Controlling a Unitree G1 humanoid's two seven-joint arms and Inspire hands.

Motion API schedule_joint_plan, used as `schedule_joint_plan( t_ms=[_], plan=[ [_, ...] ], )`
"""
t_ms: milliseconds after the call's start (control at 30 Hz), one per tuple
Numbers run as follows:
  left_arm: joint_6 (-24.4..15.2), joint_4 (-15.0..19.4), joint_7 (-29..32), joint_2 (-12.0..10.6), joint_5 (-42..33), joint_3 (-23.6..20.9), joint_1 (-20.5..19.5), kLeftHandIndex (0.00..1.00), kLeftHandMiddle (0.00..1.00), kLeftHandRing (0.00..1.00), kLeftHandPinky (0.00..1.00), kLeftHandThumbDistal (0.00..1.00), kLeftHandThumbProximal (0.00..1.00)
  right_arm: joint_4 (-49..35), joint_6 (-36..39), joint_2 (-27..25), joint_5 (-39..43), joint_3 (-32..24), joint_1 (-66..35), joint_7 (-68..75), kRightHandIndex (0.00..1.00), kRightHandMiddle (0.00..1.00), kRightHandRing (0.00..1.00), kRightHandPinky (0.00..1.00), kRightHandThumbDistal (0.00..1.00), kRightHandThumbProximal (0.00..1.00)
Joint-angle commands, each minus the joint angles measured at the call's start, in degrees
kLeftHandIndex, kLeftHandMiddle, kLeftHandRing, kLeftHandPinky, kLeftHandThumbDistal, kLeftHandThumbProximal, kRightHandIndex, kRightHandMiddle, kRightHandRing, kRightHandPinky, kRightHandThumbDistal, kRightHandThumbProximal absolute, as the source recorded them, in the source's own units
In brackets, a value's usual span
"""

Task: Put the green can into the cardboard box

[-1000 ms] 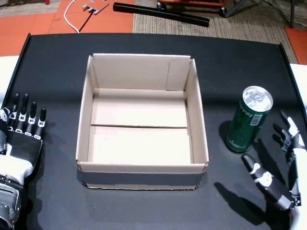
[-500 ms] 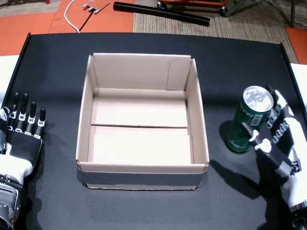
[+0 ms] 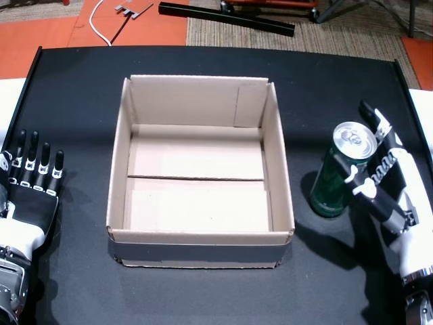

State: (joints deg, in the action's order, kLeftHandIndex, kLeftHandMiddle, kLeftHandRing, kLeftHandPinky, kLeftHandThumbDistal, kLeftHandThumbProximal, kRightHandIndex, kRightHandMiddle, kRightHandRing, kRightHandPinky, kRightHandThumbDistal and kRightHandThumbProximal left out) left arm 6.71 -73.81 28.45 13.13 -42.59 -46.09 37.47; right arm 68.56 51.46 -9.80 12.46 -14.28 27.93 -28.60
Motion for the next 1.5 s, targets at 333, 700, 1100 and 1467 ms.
schedule_joint_plan(
  t_ms=[333, 700, 1100, 1467],
  plan=[
    [0.56, -2.76, -2.75, -0.84, 1.22, -0.42, -5.05, 0.42, 0.44, 0.59, 0.70, 0.04, 0.43, 2.79, -7.30, -1.04, -0.81, -1.63, 4.37, 0.05, 1.00, 1.00, 0.99, 1.00, 1.00, 0.40],
    [0.51, -2.75, -2.52, -1.03, 1.55, -0.35, -5.01, 0.41, 0.44, 0.57, 0.69, 0.03, 0.45, 4.01, -10.30, -1.79, -3.95, -0.79, 5.68, 2.49, 1.00, 0.99, 0.98, 1.00, 1.00, 0.41],
    [0.39, -2.86, -3.71, -1.52, 1.45, -0.86, -4.49, 0.40, 0.43, 0.56, 0.70, 0.04, 0.43, 4.54, -11.46, -2.47, -5.90, 0.16, 6.74, 3.54, 1.00, 0.99, 0.97, 1.00, 1.00, 0.39],
    [0.64, -2.85, -3.47, -1.44, 1.85, -0.62, -4.18, 0.42, 0.46, 0.58, 0.70, 0.02, 0.48, 5.01, -12.08, -2.06, -7.61, 0.83, 8.52, 4.86, 0.98, 0.99, 0.97, 1.00, 1.00, 0.40]
  ],
)
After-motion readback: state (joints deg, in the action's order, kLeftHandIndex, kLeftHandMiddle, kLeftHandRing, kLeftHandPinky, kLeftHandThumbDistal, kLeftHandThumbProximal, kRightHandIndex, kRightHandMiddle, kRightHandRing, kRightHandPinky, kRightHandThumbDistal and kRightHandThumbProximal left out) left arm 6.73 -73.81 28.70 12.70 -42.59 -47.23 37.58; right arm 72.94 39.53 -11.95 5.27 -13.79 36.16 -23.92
